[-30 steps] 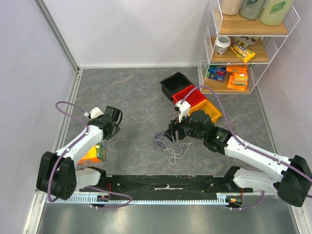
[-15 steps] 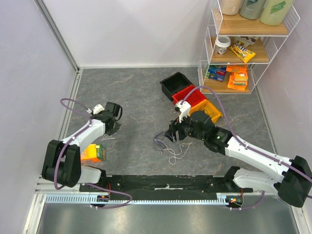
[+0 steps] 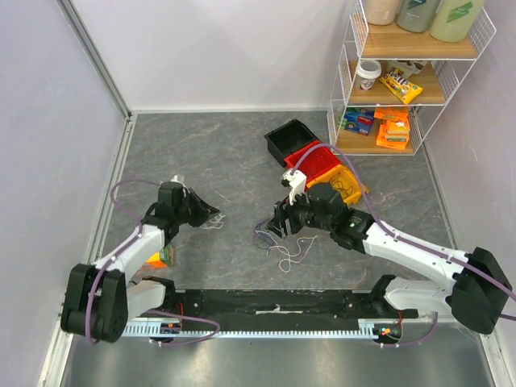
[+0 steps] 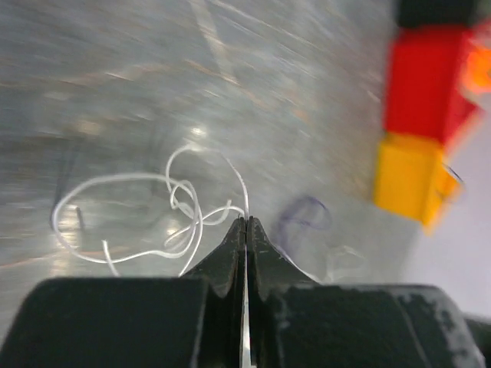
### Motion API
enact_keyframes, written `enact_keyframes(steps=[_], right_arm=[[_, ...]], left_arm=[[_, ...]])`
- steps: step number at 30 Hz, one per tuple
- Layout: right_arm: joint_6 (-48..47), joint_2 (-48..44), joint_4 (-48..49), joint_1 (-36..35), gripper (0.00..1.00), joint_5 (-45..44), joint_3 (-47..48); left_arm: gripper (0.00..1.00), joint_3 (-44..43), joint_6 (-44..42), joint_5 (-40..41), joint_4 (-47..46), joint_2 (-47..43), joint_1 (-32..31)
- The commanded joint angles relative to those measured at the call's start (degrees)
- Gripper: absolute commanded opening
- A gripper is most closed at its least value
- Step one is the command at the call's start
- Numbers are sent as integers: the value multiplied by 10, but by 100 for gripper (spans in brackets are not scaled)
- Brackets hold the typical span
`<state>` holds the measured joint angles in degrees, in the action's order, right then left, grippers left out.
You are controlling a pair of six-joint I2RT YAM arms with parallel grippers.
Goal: Untangle the cables
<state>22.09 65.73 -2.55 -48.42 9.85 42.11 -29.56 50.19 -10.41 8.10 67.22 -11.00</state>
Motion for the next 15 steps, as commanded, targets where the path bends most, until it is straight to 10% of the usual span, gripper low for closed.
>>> enact_keyframes(steps=[1, 15], right_arm=[[12, 15, 109, 0, 67, 102, -19], [46, 85, 284, 1, 58, 148, 3]], left_arm=[[2, 72, 77, -281, -263, -80, -4], [2, 57, 148, -343, -153, -261, -7]])
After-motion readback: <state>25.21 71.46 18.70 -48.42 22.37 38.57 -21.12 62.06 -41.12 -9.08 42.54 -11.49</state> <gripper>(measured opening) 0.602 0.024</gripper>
